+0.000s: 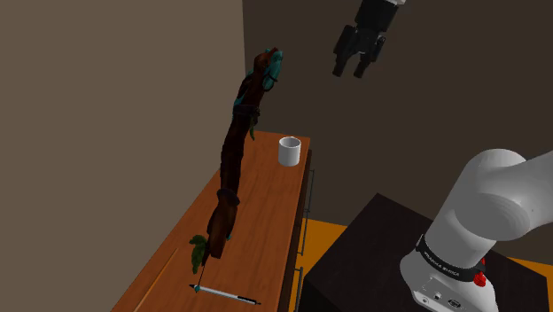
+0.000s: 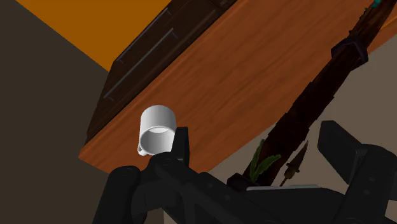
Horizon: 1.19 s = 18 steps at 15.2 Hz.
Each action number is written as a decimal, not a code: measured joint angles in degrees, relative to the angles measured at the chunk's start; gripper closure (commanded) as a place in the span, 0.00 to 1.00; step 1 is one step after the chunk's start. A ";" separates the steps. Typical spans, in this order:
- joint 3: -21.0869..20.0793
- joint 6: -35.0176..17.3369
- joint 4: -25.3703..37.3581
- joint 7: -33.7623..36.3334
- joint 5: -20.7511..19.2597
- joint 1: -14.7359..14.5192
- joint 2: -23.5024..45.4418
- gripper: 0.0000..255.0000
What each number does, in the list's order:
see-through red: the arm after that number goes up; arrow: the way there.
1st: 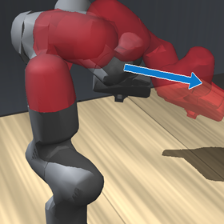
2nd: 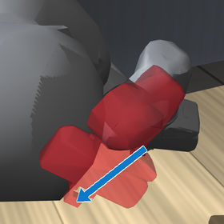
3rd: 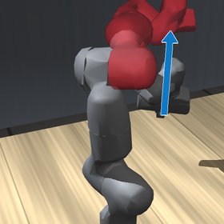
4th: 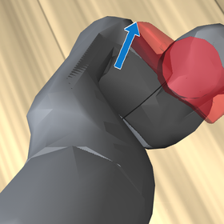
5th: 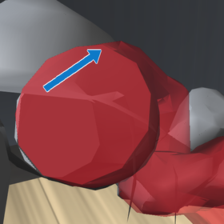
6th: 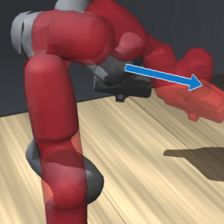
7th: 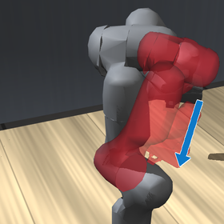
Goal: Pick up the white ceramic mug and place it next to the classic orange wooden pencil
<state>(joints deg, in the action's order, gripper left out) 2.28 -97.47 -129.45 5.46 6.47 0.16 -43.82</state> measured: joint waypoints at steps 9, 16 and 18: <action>1.32 -9.12 -0.76 -3.96 -1.52 -0.05 11.24 0.00; 1.86 -18.27 0.53 -6.72 -2.40 -0.38 24.33 0.00; 2.19 -20.32 1.94 -7.72 -2.63 -0.34 28.62 0.00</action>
<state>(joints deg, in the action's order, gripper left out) 4.47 -117.79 -127.50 -2.26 3.83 -0.18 -15.20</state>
